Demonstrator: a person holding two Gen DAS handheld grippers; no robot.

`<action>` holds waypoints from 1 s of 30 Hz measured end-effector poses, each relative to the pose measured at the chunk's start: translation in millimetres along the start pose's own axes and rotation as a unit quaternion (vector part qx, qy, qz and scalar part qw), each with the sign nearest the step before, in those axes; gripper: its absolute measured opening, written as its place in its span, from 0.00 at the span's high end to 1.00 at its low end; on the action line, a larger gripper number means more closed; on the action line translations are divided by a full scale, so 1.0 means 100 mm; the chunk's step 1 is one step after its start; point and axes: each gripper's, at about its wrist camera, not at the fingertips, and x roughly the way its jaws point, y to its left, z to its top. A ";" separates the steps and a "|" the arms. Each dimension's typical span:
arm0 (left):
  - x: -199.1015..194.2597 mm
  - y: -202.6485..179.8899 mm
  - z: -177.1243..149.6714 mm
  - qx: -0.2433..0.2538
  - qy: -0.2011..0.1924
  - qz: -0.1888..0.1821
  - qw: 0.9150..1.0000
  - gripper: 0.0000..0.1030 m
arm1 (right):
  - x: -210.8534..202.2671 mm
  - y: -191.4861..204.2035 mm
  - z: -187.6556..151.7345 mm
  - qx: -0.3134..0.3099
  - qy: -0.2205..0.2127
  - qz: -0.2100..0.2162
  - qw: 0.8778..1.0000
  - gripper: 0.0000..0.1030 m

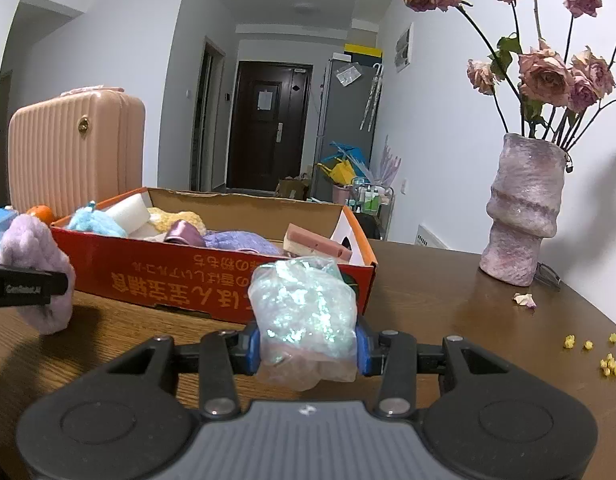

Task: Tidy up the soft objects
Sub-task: 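Carry the headband in the left gripper to the box while the right carries the bag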

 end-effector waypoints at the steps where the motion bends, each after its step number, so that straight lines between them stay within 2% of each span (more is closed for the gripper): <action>1: -0.05 0.00 0.00 0.002 -0.008 -0.002 1.000 0.72 | -0.02 0.01 0.00 0.002 -0.001 0.000 1.000 0.59; 7: -0.36 0.00 0.03 0.006 -0.052 -0.019 0.998 0.73 | -0.15 0.03 0.00 0.017 -0.016 0.000 1.000 0.59; 13: -0.54 -0.02 0.07 0.008 -0.079 -0.033 0.996 0.73 | -0.26 0.05 0.02 0.026 -0.032 0.002 0.999 0.59; 21: -0.64 -0.01 0.19 0.001 -0.103 -0.039 0.994 0.72 | -0.31 0.05 0.09 0.034 -0.058 0.002 0.998 0.59; 30: -0.56 -0.06 0.36 -0.016 -0.116 -0.043 0.992 0.72 | -0.19 0.09 0.22 0.053 -0.082 0.008 0.995 0.59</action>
